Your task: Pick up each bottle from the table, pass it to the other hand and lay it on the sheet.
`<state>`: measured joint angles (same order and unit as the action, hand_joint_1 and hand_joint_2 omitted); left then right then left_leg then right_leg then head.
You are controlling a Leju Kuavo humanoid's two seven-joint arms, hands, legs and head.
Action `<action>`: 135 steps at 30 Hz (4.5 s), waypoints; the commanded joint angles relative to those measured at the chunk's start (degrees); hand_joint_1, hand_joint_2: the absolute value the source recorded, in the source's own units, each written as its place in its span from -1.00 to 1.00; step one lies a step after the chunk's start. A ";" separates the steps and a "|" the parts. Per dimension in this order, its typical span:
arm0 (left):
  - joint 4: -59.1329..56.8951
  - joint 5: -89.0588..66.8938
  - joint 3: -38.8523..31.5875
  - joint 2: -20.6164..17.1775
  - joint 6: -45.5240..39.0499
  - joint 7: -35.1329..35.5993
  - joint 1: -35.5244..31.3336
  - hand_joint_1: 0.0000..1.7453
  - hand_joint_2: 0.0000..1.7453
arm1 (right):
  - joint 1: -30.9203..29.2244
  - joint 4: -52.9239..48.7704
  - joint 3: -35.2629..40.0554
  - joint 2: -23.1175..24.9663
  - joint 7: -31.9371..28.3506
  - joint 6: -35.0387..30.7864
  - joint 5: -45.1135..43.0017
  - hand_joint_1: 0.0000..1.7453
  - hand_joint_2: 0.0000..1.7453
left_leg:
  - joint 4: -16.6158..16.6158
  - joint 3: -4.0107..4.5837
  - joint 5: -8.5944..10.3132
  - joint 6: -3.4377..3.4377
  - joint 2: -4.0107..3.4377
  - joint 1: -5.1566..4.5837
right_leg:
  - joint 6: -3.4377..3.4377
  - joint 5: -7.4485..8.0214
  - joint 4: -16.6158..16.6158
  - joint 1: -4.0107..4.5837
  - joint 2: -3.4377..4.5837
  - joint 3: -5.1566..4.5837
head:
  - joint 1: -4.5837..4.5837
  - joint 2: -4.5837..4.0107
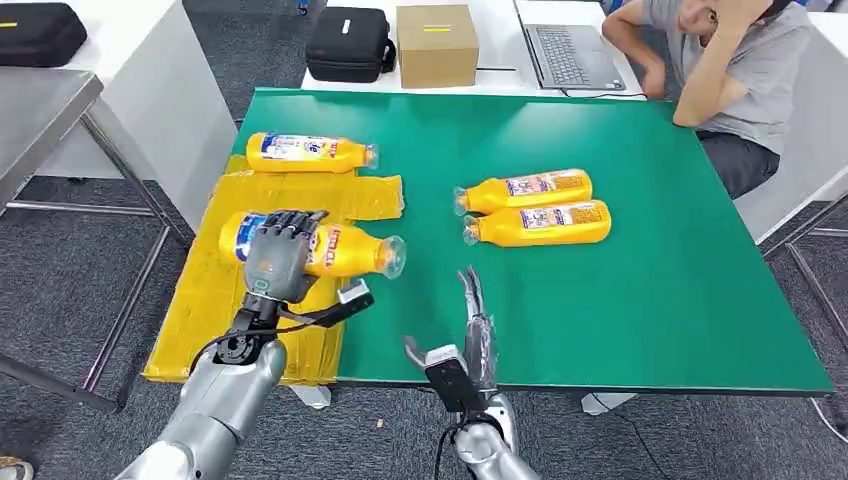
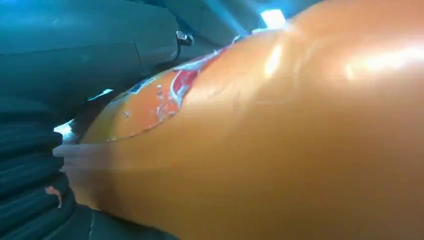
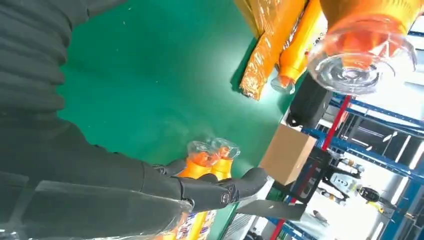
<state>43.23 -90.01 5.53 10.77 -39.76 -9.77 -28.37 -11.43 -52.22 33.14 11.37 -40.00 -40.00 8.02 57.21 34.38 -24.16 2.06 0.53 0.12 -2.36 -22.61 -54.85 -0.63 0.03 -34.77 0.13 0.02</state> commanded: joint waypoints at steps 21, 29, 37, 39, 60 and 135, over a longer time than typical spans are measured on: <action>-13.41 0.01 13.93 -4.80 -0.24 13.24 -5.98 1.00 1.00 | -2.16 3.37 0.51 -0.87 0.00 0.00 0.15 -1.00 1.00 | -0.01 -0.15 -0.06 -0.07 -0.02 0.02 | 0.06 -0.06 0.00 0.03 0.00 0.14 | 0.00 0.00; -23.74 0.01 14.88 -4.97 0.25 17.77 -8.82 1.00 1.00 | -1.59 2.78 0.32 -1.22 0.00 0.00 0.28 -1.00 1.00 | -0.04 -0.22 -0.07 -0.08 -0.05 0.02 | 0.06 -0.07 0.04 0.03 0.02 0.20 | -0.02 0.00; -28.89 1.06 17.21 -4.53 8.43 19.21 -9.68 1.00 1.00 | -1.26 2.08 -0.29 -1.42 0.00 0.00 0.67 -1.00 1.00 | -0.02 -0.34 -0.15 -0.11 -0.12 0.01 | 0.08 -0.13 -0.01 0.02 0.07 0.30 | 0.00 -0.02; -28.96 1.59 16.46 -4.05 8.80 18.45 -9.71 1.00 1.00 | -0.76 1.58 -1.25 -1.37 0.00 0.00 1.68 -1.00 1.00 | 0.03 -0.31 -0.17 -0.11 -0.08 0.03 | 0.09 -0.17 -0.05 0.04 0.00 0.28 | -0.02 0.00; -28.97 0.06 16.57 -3.49 7.53 19.28 -9.05 0.68 1.00 | -0.34 1.14 -1.74 -1.96 0.00 0.00 2.33 -1.00 1.00 | -0.04 -0.23 -0.04 -0.11 -0.04 0.00 | 0.08 -0.05 -0.02 0.01 0.01 0.17 | -0.02 0.00; 9.77 53.34 21.26 1.23 1.65 -24.35 4.47 -1.00 1.00 | 11.67 -30.67 -13.52 -6.58 0.00 0.00 -1.08 -1.00 1.00 | 0.02 -0.27 -0.15 -0.14 -0.01 -0.04 | 0.10 -0.18 -0.08 -0.01 -0.04 0.24 | 0.00 0.00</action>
<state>47.69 -46.94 28.87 13.66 -38.49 -28.21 -25.75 -5.89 -67.81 23.10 9.05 -40.00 -40.00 8.31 57.22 34.44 -24.14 2.02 0.54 0.09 -2.34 -22.58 -54.89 -0.64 0.03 -34.84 0.13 0.02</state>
